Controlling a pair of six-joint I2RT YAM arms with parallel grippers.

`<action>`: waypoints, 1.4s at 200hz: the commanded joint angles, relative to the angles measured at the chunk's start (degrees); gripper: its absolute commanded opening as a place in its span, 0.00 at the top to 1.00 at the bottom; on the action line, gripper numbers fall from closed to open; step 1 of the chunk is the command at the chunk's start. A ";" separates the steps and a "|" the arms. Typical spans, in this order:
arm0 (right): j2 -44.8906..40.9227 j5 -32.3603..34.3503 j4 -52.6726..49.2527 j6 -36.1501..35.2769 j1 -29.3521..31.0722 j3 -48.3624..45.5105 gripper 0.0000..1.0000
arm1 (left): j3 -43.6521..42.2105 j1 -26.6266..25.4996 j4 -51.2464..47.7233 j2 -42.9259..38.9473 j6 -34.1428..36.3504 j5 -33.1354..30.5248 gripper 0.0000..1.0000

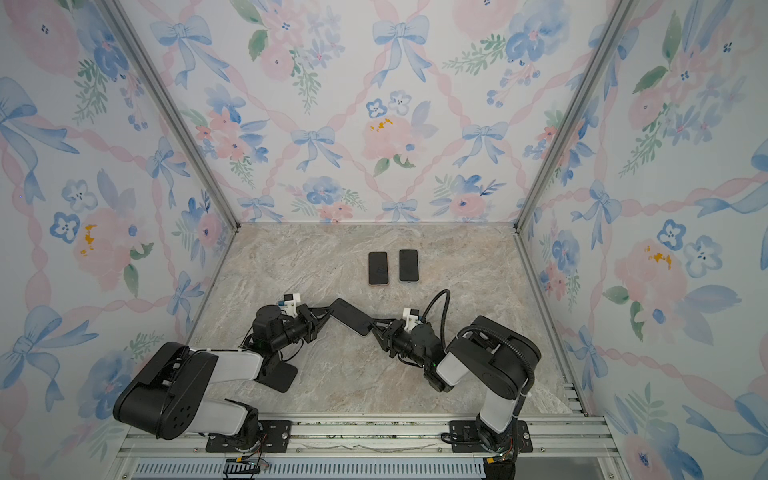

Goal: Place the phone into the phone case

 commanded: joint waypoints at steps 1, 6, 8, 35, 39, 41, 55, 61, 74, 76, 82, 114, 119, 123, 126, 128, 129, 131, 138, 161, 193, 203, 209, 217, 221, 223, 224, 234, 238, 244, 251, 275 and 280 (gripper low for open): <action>-1.84 -0.25 2.31 -1.57 -0.43 0.50 0.76 | 0.04 -0.67 2.72 0.35 -0.36 0.59 0.98; -1.98 -0.21 2.31 -1.53 -0.45 0.45 0.77 | 0.04 -0.77 2.68 0.44 -0.35 0.59 0.98; -1.95 -0.23 2.31 -1.52 -0.45 0.44 0.77 | 0.04 -0.83 2.75 0.48 -0.41 0.63 0.98; -2.11 -0.28 2.31 -1.40 -0.54 0.02 0.84 | -0.16 -0.98 2.72 0.37 -0.71 0.96 0.95; -2.23 -0.27 2.31 -1.43 -0.70 -0.06 0.85 | -0.18 -1.02 2.70 0.10 -0.65 0.87 0.94; -2.21 -0.22 2.31 -1.43 -0.71 -0.02 0.85 | -0.21 -1.02 2.71 0.03 -0.64 0.81 0.93; -2.38 -0.25 2.31 -1.50 -0.77 -0.26 0.87 | -0.50 -1.05 2.71 -0.68 -0.53 0.52 0.89; -2.46 -0.31 2.31 -1.49 -0.82 -0.26 0.88 | -0.64 -1.03 2.69 -0.94 -0.44 0.43 0.87; -2.49 -0.48 2.27 -1.49 -0.84 -0.30 0.91 | -0.93 -1.20 2.72 -1.05 -0.35 0.23 0.78; -2.43 -0.54 2.28 -1.49 -0.81 -0.34 0.91 | -0.93 -1.20 2.65 -1.05 -0.35 0.23 0.77; -2.46 -0.58 2.06 -1.49 -0.81 -0.28 0.91 | -1.07 -1.29 2.72 -1.13 -0.27 0.28 0.73; -2.59 -0.96 1.88 -1.63 -1.13 -0.55 0.93 | -1.37 -1.47 0.24 -2.46 1.04 -0.03 0.60; -2.58 -1.24 1.81 -1.69 -1.25 -0.53 0.93 | -1.28 -1.47 -1.00 -2.97 1.50 -0.11 0.58; -2.64 -1.30 1.71 -1.69 -1.43 -0.59 0.94 | -1.21 -1.49 -2.22 -3.50 1.94 -0.27 0.57; -2.74 -1.45 1.63 -1.73 -1.48 -0.61 0.94 | -1.18 -1.39 -3.20 -3.92 2.26 -0.41 0.56; -2.80 -1.53 1.57 -1.79 -1.54 -0.57 0.94 | -1.12 -1.38 -3.84 -4.19 2.57 -0.50 0.55; -2.81 -1.57 1.55 -1.77 -1.57 -0.55 0.94 | -1.07 -1.38 -4.25 -4.33 2.73 -0.53 0.55; -2.90 -1.65 1.42 -1.75 -1.63 -0.53 0.95 | -0.92 -1.38 -4.96 -4.58 3.06 -0.55 0.54; -3.26 -2.01 0.79 -1.97 -1.91 -0.37 0.95 | -0.48 -1.38 -7.71 -5.81 4.20 -0.67 0.54; -5.17 -3.56 -2.32 -3.03 -2.85 0.22 0.95 | 1.16 -0.61 -18.32 -11.28 8.03 -1.70 0.50; -8.29 -6.56 -7.45 -5.26 -4.91 1.50 0.96 | 6.07 0.34 -37.77 -17.73 15.15 -5.74 0.45; -8.68 -7.67 -8.68 -6.05 -5.44 2.13 0.97 | 8.79 0.73 -44.97 -18.03 17.50 -6.41 0.45; -8.79 -8.27 -9.28 -6.58 -5.70 2.51 0.97 | 10.73 0.90 -49.73 -18.00 19.10 -7.16 0.45; -8.80 -9.21 -10.46 -7.26 -6.03 3.18 0.98 | 13.08 1.23 -55.81 -17.98 21.32 -8.34 0.45; -8.73 -9.75 -10.92 -7.64 -6.07 3.59 0.98 | 14.04 1.37 -58.15 -18.02 22.18 -8.81 0.45; -8.67 -9.95 -11.12 -7.86 -6.07 3.78 0.98 | 14.40 1.40 -58.99 -18.02 22.66 -8.99 0.45; -8.64 -10.05 -11.22 -7.97 -6.07 3.91 0.99 | 14.56 1.51 -59.43 -18.02 22.89 -9.08 0.45; -8.15 -10.81 -11.33 -8.70 -6.16 4.60 0.99 | 16.21 2.28 -63.74 -17.87 24.72 -9.62 0.45; -7.83 -11.11 -11.31 -8.87 -6.21 4.86 0.99 | 16.90 2.88 -65.84 -17.62 25.49 -9.76 0.45; -7.35 -11.73 -11.10 -9.18 -6.21 5.45 0.99 | 17.98 4.01 -68.91 -17.29 26.80 -9.78 0.45; -6.65 -12.67 -10.75 -9.51 -6.34 6.08 0.99 | 19.26 5.30 -72.83 -16.89 28.26 -10.01 0.45; -3.88 -15.47 -9.97 -9.74 -7.01 7.61 1.00 | 22.75 8.98 -84.22 -16.77 32.60 -13.23 0.45; -3.56 -16.25 -10.34 -9.77 -7.20 7.96 1.00 | 23.32 9.56 -85.96 -16.87 33.37 -13.93 0.44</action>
